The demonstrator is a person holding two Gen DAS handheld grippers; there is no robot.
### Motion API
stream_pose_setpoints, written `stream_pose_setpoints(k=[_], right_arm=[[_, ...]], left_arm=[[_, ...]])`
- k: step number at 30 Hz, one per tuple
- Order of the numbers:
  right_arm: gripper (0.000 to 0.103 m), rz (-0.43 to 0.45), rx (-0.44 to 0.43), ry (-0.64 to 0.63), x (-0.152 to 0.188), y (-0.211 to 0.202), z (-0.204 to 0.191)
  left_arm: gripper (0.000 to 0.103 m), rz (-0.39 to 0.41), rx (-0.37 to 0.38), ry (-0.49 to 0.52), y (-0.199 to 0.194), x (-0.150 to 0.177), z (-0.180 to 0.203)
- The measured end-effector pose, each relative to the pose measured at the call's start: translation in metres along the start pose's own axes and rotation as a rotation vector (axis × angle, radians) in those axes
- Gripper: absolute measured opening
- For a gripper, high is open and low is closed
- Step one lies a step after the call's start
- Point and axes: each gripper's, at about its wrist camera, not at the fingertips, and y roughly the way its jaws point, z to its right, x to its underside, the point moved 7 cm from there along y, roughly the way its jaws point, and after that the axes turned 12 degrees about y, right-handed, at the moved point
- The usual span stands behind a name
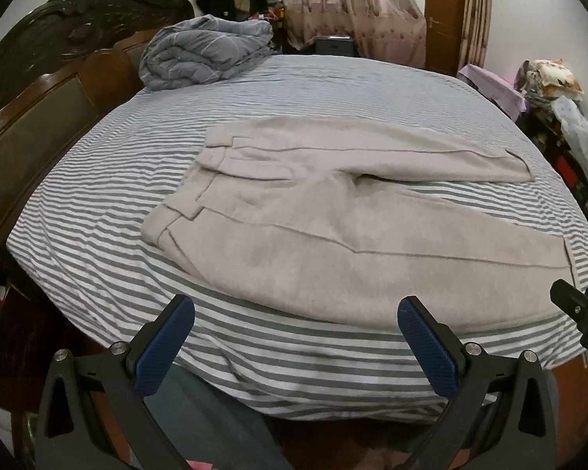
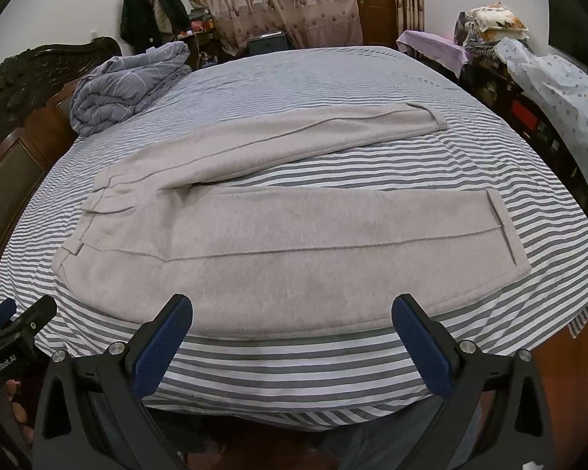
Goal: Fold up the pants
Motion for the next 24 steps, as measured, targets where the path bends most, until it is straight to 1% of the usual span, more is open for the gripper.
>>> stream_pose_setpoints(k=[7, 24], right_arm=[[0.101, 0.0, -0.003, -0.001, 0.0009, -0.0001, -0.0011], [0.101, -0.006, -0.006, -0.007, 0.0027, -0.0008, -0.0049]], left_arm=[[0.103, -0.015, -0.02, 0.022, 0.0003, 0.0012, 0.0034], [0.103, -0.043, -0.028, 0.022, 0.0029, 0.0063, 0.0046]])
